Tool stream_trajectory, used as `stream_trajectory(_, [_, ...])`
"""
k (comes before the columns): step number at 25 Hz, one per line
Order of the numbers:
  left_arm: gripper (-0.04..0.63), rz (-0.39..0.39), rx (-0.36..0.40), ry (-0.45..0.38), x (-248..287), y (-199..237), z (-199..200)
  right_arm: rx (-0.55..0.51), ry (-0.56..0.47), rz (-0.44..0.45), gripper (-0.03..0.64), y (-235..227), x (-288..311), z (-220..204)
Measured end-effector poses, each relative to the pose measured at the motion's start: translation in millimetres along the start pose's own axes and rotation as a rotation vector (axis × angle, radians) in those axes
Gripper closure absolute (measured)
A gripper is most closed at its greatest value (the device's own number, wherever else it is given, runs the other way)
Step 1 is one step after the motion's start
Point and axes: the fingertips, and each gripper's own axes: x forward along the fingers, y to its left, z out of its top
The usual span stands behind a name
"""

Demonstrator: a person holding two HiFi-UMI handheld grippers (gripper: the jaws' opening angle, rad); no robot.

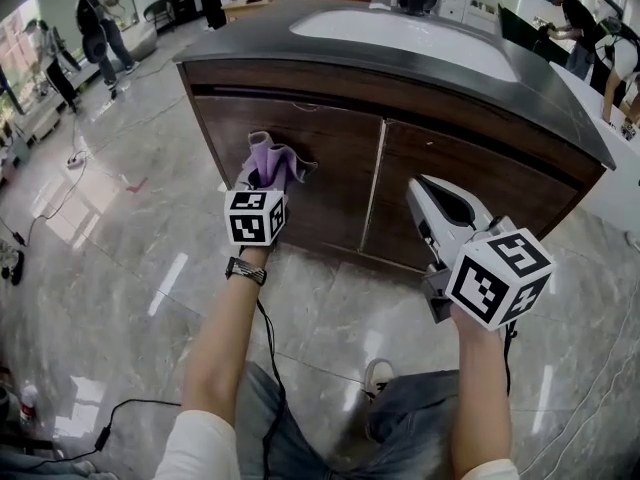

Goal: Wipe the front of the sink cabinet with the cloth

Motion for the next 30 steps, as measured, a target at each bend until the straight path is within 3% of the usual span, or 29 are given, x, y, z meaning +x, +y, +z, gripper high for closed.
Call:
stream_trajectory(11, [0.545,-0.269,0.066,-0.05,9.0,-129.3,20.5,-0.002,0.015,0.042,0.611,11.7,-0.1,-6.2])
stream_trajectory(15, [0.545,-0.306,0.037,-0.06,9.5,-151.0,12.2,0.003,0.02,-0.02,0.611,3.8,-3.5,-8.7])
stream_trajectory(20, [0.545,-0.356,0.059,0.016,13.2,-179.3,-36.7,0.059,0.039,-0.106,0.611,-14.3,-3.4,-23.7])
stream_trajectory(25, [0.546,-0.347,0.039,0.048,19.5,-185.0,-75.1,0.185,-0.012,-0.075,0.611,-22.2,-2.7,-21.4])
stream_trajectory(30, [0.545,-0.362,0.0,0.157,24.1,-194.6,-136.3,0.251,-0.032,-0.064,0.611,-22.8,-3.5,-26.9])
